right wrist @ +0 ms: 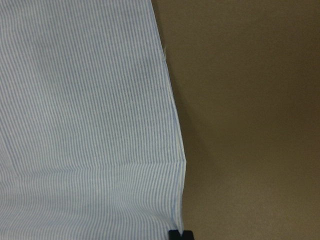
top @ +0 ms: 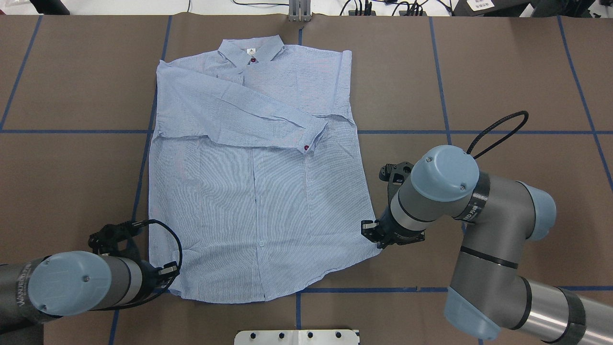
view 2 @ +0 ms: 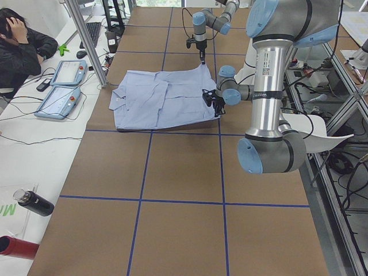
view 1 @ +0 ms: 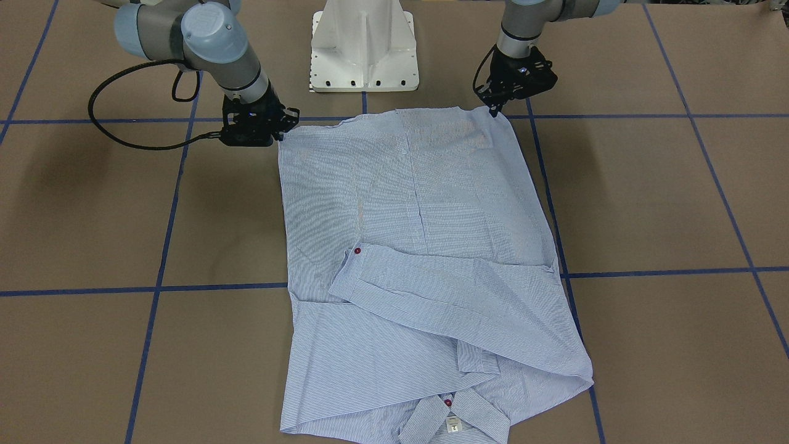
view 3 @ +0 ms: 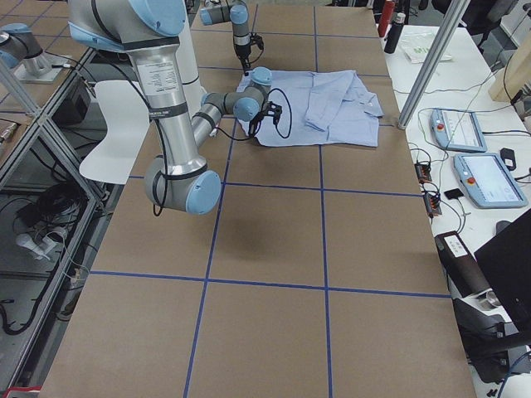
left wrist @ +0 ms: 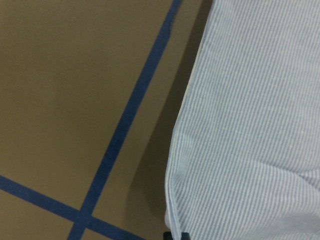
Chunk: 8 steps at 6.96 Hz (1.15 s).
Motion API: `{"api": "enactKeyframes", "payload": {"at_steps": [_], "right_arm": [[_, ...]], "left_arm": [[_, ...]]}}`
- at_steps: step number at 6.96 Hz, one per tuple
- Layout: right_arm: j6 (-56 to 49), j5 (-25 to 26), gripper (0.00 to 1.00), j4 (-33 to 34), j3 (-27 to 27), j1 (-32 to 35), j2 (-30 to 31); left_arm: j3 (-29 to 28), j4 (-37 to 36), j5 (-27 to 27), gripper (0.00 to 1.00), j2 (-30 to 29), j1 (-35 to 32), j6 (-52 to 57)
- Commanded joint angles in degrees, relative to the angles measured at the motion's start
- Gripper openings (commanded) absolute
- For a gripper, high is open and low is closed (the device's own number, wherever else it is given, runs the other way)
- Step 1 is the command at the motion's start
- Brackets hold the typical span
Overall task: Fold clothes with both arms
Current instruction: 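Lift the hem with both grippers and fold it toward the collar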
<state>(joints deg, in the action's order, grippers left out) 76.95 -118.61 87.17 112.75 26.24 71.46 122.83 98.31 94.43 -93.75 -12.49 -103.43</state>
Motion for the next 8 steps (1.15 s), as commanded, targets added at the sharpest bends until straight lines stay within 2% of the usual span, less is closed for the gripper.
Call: {"api": "enactKeyframes", "payload": {"at_steps": [1,3,4,5,7,8], "right_arm": [[0.0,-2.2,0.00,-0.1,6.1,0.2,4.2],[0.0,-2.3,0.00,-0.1,12.0,0.2,8.4],[0.1,-2.7,0.00,-0.1,13.3,0.2,8.7],[0.2,-5.9,0.00,-0.1,14.2,0.5,9.7],[0.2,-8.3,0.00,-0.1,19.3,0.5,14.6],[0.1,-10.6,0.00,-0.2,19.5,0.5,15.3]], "left_arm": [[1.3,-5.2,0.1,0.00,-3.6,0.0,0.2],[5.4,-9.2,0.0,0.00,-3.6,0.8,0.9],[7.5,-11.4,0.1,0.00,-3.8,1.8,1.0],[9.1,-12.4,0.1,0.00,-3.9,3.2,1.0],[12.2,-15.1,0.1,0.00,-3.9,7.1,1.0],[13.6,-15.5,0.1,0.00,-3.9,9.0,0.9]]}}
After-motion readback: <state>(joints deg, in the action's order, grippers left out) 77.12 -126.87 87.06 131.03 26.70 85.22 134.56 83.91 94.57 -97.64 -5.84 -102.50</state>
